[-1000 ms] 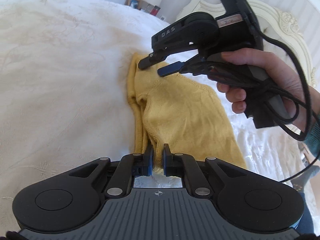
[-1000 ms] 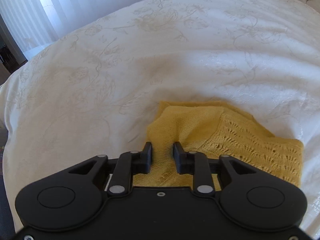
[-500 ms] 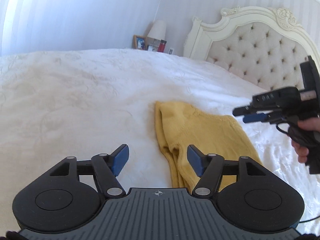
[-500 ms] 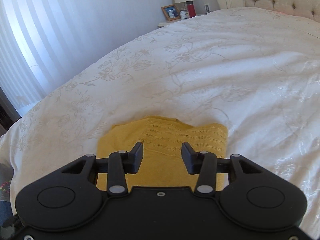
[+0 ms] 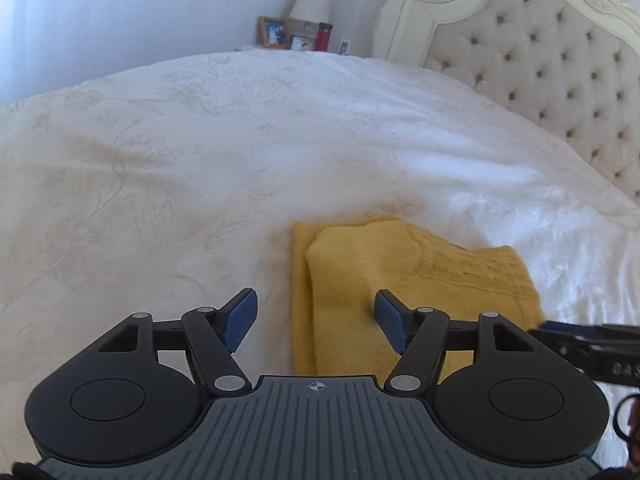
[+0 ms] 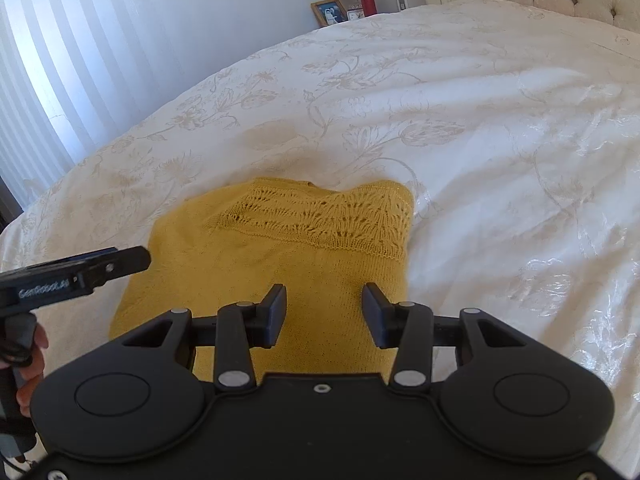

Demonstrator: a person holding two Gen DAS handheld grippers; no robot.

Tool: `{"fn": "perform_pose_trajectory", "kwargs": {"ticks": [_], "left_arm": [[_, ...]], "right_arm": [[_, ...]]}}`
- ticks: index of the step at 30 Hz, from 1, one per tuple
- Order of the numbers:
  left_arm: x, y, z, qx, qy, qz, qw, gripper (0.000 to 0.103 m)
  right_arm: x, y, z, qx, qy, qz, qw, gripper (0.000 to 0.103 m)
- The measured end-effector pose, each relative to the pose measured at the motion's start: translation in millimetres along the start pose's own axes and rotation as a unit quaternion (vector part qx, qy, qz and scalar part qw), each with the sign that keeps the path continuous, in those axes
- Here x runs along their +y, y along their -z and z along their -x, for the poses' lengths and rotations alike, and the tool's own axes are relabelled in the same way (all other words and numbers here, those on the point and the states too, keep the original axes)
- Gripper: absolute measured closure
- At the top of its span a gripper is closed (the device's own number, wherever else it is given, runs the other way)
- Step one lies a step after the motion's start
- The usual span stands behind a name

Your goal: Fold small clothes

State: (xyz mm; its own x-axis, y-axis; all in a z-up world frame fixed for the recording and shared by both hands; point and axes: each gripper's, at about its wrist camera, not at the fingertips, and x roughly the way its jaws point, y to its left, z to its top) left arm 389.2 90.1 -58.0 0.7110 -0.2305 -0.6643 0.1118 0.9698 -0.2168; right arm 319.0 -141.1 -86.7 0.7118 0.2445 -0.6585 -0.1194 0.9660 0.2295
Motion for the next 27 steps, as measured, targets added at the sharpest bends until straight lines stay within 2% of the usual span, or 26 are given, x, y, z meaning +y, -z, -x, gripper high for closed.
{"fn": "perform_pose_trajectory", "kwargs": {"ticks": [3, 7, 9, 12, 15, 16, 19, 21, 24, 27], "left_arm": [[14.8, -6.1, -18.7, 0.018, -0.032, 0.033, 0.9988, 0.040], [18.9, -18.4, -31.9, 0.018, -0.083, -0.004, 0.9964, 0.040], [19.0, -22.4, -25.8, 0.014, -0.103, -0.021, 0.9944, 0.040], [27.5, -20.9, 0.0, 0.003, -0.064, 0.007, 0.9979, 0.040], [33.8, -14.0, 27.4, 0.006, -0.020, 0.038, 0.9990, 0.038], [33.9, -8.8, 38.2, 0.010, -0.003, 0.045, 0.9989, 0.034], [29.4, 7.2, 58.9, 0.028, 0.036, 0.044, 0.9980, 0.024], [25.9, 22.0, 69.3, 0.041, 0.058, 0.043, 0.9965, 0.023], [21.6, 45.2, 71.0, 0.083, 0.089, 0.050, 0.9913, 0.023], [16.9, 63.7, 67.5, 0.107, 0.101, 0.048, 0.9879, 0.023]], "right_arm": [[0.1, 6.0, -0.1, -0.002, 0.004, 0.015, 1.000, 0.052], [-4.2, 14.1, -1.7, -0.003, 0.001, 0.017, 1.000, 0.052], [-6.6, 16.3, -1.2, -0.004, 0.000, 0.017, 1.000, 0.052], [-10.0, 15.7, 4.7, -0.008, 0.000, 0.023, 1.000, 0.051], [-20.9, 15.3, 16.3, -0.029, -0.008, 0.012, 0.999, 0.039], [-25.9, 15.3, 20.7, -0.038, -0.008, 0.003, 0.999, 0.033], [-42.1, 15.5, 30.5, -0.052, -0.018, -0.027, 0.998, 0.029], [-51.7, 14.9, 32.8, -0.045, -0.029, -0.047, 0.997, 0.024], [-62.5, 16.1, 33.1, -0.037, -0.055, -0.079, 0.995, 0.024], [-66.1, 16.6, 27.7, -0.021, -0.091, -0.102, 0.990, 0.019]]}}
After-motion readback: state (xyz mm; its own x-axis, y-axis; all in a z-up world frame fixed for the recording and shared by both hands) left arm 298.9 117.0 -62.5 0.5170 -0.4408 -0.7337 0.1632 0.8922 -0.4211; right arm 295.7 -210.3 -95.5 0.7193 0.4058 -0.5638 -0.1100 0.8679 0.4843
